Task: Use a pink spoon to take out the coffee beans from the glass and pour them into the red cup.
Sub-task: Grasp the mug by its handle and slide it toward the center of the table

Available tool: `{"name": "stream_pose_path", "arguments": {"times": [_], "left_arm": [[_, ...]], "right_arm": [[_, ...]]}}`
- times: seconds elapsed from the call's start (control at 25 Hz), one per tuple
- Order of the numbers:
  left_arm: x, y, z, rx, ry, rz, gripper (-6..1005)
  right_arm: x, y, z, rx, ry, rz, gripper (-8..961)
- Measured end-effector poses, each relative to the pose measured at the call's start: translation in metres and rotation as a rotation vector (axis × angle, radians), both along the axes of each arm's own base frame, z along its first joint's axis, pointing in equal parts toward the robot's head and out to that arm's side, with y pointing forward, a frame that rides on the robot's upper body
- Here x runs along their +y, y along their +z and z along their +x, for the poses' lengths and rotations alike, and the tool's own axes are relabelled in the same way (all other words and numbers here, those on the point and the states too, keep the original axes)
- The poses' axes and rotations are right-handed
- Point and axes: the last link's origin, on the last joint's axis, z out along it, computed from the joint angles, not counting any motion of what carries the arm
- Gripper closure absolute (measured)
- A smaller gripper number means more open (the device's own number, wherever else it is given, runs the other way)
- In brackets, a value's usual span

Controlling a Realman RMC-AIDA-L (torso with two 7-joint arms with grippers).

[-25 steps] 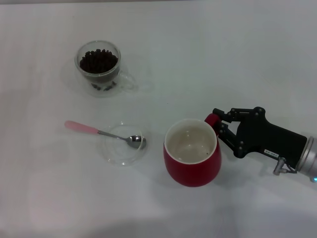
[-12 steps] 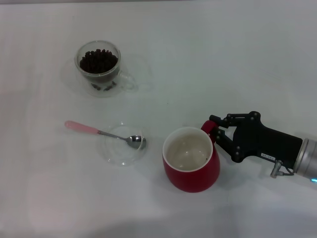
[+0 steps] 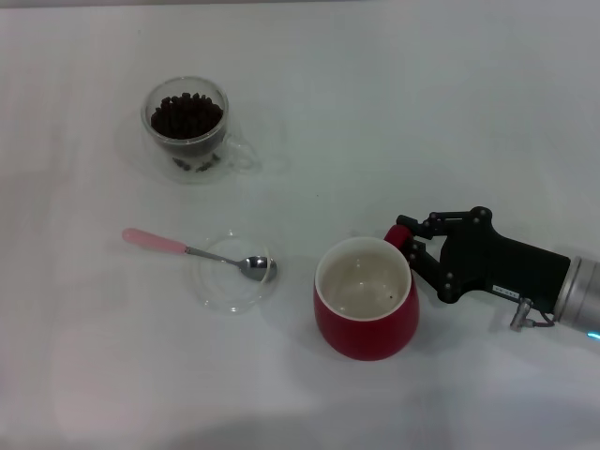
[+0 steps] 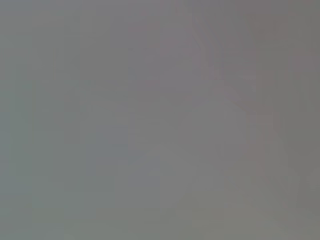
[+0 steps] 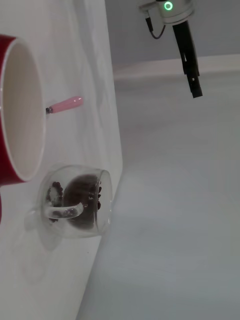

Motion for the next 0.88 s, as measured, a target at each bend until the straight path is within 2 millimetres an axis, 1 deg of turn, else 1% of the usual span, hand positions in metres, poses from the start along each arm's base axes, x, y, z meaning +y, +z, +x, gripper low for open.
{"name": "stream_pose_path", "arguments": {"times": [0.4, 0.88], "left_arm": [[-0.0006, 0.0023, -0.001, 0.005, 0.002, 0.005, 112], [-0.0027, 0.0039, -0.0031, 0.007, 0.009, 0.011, 111]], "right_arm": [[0.0039, -0.0001, 0.0008, -0.024, 0.006, 0.005, 803], [0.0089, 0.0031, 0.0029, -0.036, -0.003, 0.022, 609]]}}
